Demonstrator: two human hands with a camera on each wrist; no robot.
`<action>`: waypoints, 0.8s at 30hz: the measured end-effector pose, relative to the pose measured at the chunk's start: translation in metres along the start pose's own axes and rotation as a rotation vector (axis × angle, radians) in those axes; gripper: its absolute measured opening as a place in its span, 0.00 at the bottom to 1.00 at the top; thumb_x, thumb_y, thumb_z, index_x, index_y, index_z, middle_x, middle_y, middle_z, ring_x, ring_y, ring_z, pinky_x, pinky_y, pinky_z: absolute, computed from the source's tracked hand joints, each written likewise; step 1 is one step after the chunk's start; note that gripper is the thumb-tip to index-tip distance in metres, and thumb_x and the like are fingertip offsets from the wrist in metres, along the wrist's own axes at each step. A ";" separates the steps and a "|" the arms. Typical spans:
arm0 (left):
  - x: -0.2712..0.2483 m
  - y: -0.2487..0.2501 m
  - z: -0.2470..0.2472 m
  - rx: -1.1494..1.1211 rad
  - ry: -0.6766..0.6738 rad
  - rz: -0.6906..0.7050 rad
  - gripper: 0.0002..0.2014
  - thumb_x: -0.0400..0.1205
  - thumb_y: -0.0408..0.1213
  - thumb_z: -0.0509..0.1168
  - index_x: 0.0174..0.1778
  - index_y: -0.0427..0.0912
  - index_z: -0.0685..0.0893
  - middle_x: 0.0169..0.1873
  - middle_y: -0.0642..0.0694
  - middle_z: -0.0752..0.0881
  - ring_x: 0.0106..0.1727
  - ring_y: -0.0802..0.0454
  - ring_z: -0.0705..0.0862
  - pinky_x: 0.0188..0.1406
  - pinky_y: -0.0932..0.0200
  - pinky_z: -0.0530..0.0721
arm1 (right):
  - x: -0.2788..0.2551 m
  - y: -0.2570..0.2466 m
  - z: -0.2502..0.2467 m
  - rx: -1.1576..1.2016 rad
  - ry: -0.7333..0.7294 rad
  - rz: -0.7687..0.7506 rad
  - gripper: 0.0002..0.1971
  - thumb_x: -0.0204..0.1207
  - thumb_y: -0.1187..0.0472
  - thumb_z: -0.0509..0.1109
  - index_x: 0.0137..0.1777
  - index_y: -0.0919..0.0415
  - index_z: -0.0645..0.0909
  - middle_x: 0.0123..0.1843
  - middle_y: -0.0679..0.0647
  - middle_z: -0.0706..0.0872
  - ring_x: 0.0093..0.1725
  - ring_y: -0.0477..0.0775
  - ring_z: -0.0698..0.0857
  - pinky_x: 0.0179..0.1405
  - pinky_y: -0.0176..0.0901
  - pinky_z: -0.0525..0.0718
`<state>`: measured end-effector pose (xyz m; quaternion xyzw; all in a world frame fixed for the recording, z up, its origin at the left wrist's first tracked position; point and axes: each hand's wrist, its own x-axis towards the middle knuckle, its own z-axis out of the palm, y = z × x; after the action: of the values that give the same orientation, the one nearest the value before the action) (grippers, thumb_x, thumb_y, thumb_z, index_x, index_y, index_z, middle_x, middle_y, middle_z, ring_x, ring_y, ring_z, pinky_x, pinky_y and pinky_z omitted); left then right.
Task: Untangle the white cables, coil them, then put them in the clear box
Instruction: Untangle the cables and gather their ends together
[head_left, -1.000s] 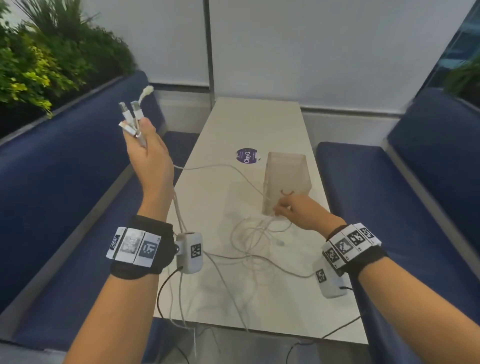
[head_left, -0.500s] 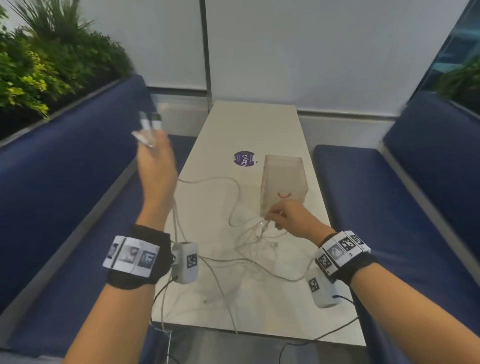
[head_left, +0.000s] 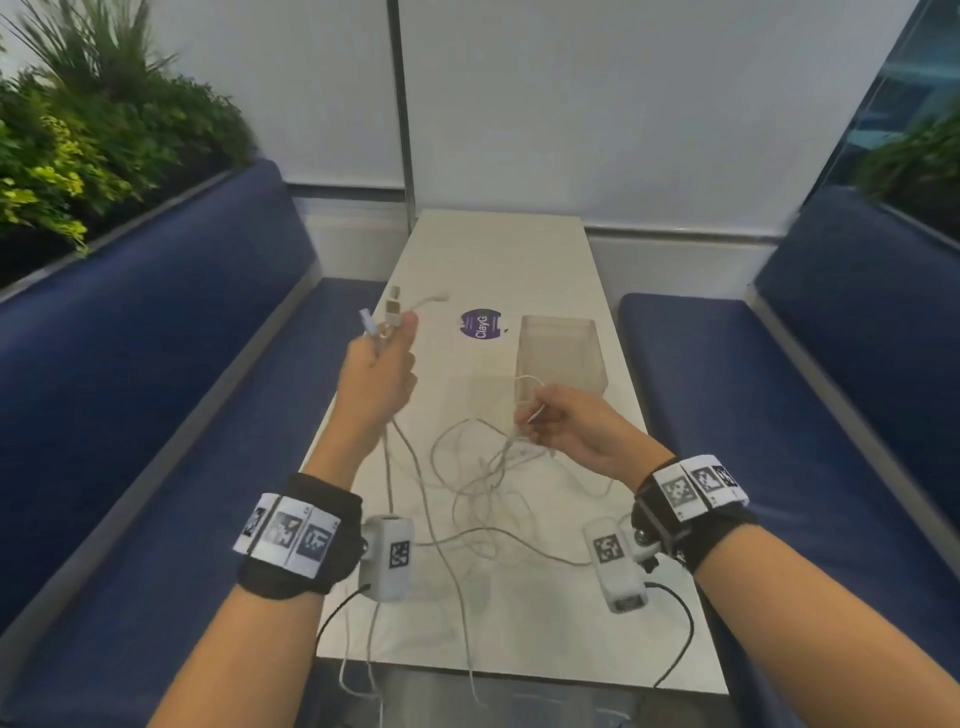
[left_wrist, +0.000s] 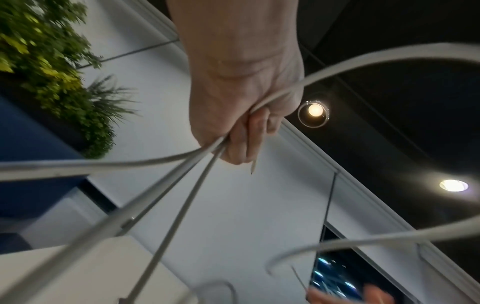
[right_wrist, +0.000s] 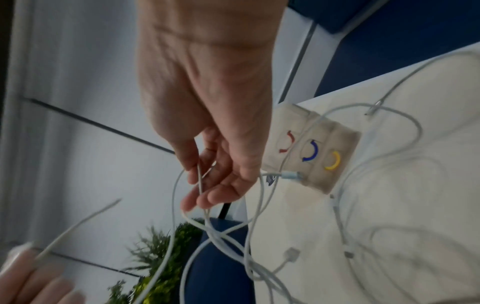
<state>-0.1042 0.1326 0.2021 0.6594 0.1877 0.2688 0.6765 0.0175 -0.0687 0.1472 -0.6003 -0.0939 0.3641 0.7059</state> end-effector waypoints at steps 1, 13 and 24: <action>0.005 0.004 -0.009 -0.030 0.066 -0.005 0.18 0.89 0.48 0.63 0.33 0.51 0.70 0.21 0.53 0.64 0.19 0.61 0.61 0.18 0.65 0.60 | 0.003 0.001 -0.008 0.054 0.059 0.002 0.09 0.85 0.63 0.61 0.46 0.65 0.79 0.33 0.60 0.85 0.35 0.56 0.83 0.43 0.46 0.83; 0.021 0.049 -0.112 -0.310 0.594 0.208 0.17 0.90 0.50 0.58 0.39 0.50 0.61 0.21 0.52 0.58 0.20 0.57 0.54 0.19 0.59 0.52 | 0.001 0.030 -0.079 -0.817 0.412 -0.165 0.29 0.68 0.42 0.80 0.24 0.56 0.65 0.20 0.45 0.66 0.24 0.44 0.65 0.26 0.37 0.63; 0.000 0.019 -0.039 -0.031 0.116 0.044 0.15 0.87 0.52 0.62 0.37 0.50 0.74 0.24 0.53 0.66 0.22 0.58 0.63 0.24 0.58 0.61 | 0.000 0.005 -0.026 -0.487 -0.144 0.086 0.40 0.85 0.34 0.38 0.53 0.56 0.91 0.63 0.61 0.86 0.56 0.65 0.89 0.69 0.57 0.77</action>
<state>-0.1306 0.1633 0.2189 0.6362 0.2077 0.3244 0.6685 0.0305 -0.0885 0.1357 -0.7286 -0.2030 0.4021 0.5159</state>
